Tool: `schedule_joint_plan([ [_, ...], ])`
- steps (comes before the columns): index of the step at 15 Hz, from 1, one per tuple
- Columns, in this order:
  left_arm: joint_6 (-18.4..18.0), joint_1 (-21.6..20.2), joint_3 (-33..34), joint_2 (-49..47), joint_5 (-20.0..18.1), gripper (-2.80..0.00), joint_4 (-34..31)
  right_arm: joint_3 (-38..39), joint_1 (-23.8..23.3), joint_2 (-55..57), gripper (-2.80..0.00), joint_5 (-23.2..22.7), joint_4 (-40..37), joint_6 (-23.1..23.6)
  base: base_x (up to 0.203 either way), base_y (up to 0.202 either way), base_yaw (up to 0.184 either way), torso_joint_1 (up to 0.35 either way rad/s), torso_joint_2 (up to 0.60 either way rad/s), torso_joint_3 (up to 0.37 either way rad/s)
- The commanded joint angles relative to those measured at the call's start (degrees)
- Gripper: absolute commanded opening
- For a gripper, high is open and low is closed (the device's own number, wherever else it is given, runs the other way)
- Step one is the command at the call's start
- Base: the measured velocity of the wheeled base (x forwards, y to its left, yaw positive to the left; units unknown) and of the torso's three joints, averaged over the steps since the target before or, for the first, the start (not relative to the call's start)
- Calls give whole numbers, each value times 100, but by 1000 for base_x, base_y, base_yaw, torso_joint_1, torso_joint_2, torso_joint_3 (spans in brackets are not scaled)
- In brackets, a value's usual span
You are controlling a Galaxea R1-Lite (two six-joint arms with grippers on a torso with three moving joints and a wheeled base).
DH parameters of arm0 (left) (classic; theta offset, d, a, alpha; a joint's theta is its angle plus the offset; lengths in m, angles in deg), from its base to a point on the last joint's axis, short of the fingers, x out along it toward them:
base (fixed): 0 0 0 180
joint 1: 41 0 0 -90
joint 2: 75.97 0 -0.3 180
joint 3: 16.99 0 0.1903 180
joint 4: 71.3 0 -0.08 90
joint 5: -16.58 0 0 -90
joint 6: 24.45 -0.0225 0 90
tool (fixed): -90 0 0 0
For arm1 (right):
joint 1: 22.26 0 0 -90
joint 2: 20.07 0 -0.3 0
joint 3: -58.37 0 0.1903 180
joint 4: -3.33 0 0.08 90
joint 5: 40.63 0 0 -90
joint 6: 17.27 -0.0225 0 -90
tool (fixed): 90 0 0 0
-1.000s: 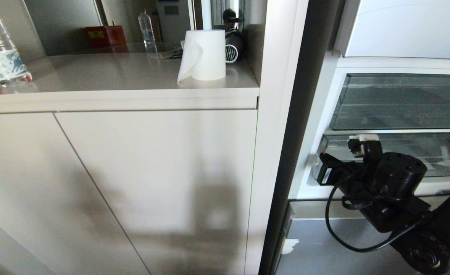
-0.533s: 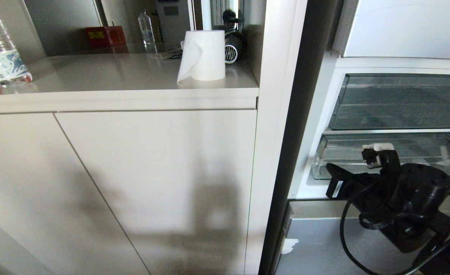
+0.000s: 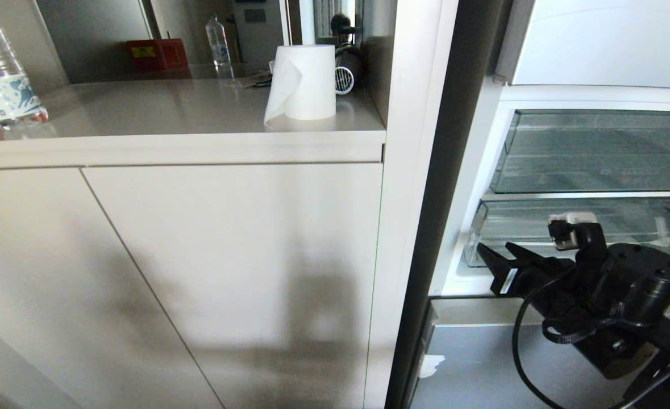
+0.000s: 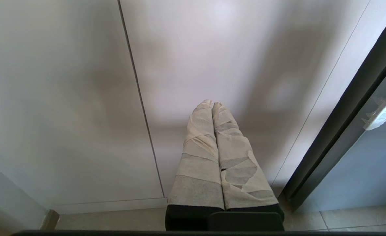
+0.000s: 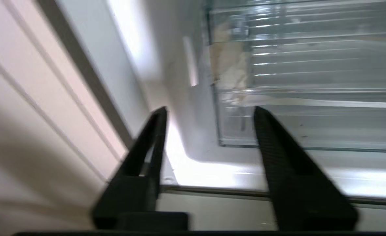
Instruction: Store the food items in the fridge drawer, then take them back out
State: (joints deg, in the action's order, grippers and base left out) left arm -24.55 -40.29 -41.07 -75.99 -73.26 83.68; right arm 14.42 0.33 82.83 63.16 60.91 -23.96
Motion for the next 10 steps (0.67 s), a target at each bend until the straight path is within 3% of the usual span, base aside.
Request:
schedule_joint_plan([
  [1, 1, 0, 0, 2, 6, -280, -2, -29, -80, 99, 0, 3, 44, 1, 0, 0, 0, 0, 0, 0],
  [4, 1, 0, 0, 2, 11, -280, -2, -88, -334, 373, 0, -42, 315, -9, 0, 0, 0, 0, 0, 0],
  [10, 1, 0, 0, 2, 10, -280, -2, -283, -396, 866, 0, -61, 672, 60, 0, 0, 0, 0, 0, 0],
])
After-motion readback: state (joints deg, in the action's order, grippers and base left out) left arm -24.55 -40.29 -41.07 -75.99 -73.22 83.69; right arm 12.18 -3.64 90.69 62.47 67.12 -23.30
